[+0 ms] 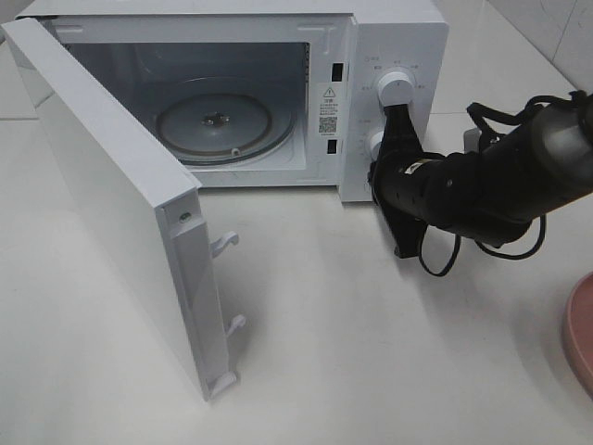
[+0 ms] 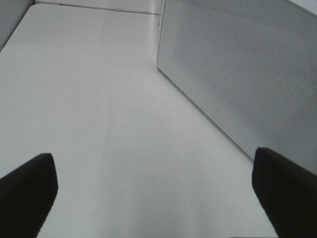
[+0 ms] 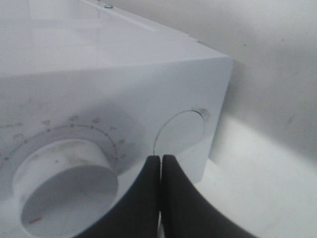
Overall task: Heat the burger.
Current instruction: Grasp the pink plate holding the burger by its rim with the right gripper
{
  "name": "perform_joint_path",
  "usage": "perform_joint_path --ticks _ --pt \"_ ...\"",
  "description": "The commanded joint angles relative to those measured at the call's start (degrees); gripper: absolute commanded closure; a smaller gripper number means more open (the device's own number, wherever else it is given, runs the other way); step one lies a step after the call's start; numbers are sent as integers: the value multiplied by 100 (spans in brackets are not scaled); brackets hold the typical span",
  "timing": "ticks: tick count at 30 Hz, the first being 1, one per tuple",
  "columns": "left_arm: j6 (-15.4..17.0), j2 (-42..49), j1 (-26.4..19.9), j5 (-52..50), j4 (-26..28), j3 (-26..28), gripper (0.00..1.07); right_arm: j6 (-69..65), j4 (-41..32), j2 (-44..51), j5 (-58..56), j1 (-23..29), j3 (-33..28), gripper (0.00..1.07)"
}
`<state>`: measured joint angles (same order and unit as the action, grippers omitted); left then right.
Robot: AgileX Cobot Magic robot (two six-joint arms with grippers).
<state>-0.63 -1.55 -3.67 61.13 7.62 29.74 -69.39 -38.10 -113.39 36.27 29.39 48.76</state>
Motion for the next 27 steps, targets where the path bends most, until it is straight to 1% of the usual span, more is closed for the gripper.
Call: perform_joint_path --ticks 1,7,9,10,12,13,14,15,16,17,18,19,20,21,23,26,27 --pt "-11 11 -11 17 34 -23 7 258 46 160 -321 -23 -97 107" --pt "-11 11 -11 17 34 -23 7 831 52 493 -1175 -23 -304 107" --pt "-11 11 -11 17 34 -23 7 997 52 561 -1295 -23 -338 107" --pt "-11 11 -11 17 34 -23 7 1369 52 688 -1501 -40 -401 107" --pt "-11 11 -11 17 34 -23 7 1593 52 751 -1650 -40 -430 107" --pt "-11 11 -11 17 34 -23 7 2028 52 877 -1960 -40 -464 107" --pt "-11 11 -11 17 34 -23 7 2028 52 877 -1960 -40 -464 107" --pt "-11 11 -11 17 34 -23 7 2555 92 985 -2343 -40 -458 107" --pt "-11 11 -11 17 34 -23 7 2555 92 985 -2343 -40 -458 107" --pt "-11 11 -11 17 34 -23 7 3157 92 1094 -2693 -40 -458 107" --pt "-11 11 -11 17 34 -23 7 3449 92 1152 -2842 -40 -458 107" --pt "-11 11 -11 17 34 -23 7 3449 92 1152 -2842 -40 -458 107" --pt "-11 11 -11 17 34 -23 7 3890 92 1243 -3100 -40 -458 107" --pt "-11 11 -11 17 34 -23 7 3890 92 1243 -3100 -40 -458 107" --pt "-11 11 -11 17 34 -23 7 4635 97 1438 -3627 -40 -453 106" --pt "-11 11 -11 17 34 -23 7 4813 138 1484 -3764 -40 -453 106" --pt "-11 11 -11 17 34 -23 7 5013 344 1593 -4016 -40 -453 105"
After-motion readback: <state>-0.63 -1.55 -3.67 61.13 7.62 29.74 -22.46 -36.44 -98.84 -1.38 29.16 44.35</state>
